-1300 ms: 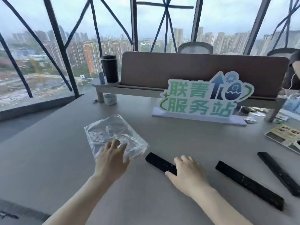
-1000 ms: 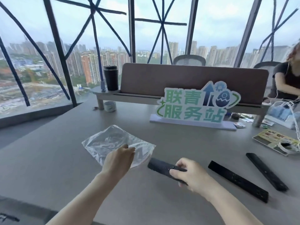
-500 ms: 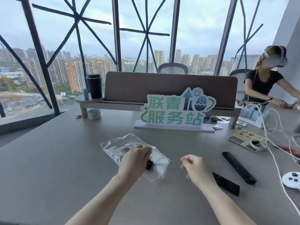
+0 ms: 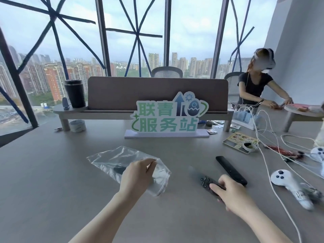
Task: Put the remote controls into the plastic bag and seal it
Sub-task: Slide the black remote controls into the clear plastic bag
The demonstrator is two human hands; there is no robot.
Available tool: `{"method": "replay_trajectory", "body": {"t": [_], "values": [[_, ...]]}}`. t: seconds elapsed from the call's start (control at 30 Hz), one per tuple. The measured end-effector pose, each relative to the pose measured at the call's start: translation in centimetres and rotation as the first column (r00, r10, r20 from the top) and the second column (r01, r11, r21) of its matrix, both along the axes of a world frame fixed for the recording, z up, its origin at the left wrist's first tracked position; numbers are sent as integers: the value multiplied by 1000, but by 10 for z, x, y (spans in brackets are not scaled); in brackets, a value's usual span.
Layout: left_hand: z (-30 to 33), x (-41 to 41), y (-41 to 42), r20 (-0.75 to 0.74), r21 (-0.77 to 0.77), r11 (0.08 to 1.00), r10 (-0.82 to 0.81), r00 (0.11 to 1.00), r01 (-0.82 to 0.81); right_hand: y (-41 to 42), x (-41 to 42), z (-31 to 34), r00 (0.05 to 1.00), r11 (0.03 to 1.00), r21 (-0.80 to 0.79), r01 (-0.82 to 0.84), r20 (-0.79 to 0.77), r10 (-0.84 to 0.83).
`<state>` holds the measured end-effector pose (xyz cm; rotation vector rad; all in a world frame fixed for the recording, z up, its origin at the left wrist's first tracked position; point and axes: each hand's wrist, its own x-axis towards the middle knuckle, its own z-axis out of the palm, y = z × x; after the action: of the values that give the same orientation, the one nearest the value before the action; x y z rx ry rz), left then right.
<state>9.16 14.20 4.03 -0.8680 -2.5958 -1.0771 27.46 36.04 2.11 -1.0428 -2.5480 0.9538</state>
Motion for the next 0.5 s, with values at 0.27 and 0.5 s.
{"method": "replay_trajectory", "body": {"t": [0.27,0.5], "values": [[12,4,-1,32,-10,1000,6,999,-6,-62,-39,35,967,781,-571,-252,-123,222],[8,-4,-13,39,-15,999,43,998,-42,-78,-87,-4,964,820,-547,-169,-264,23]]}}
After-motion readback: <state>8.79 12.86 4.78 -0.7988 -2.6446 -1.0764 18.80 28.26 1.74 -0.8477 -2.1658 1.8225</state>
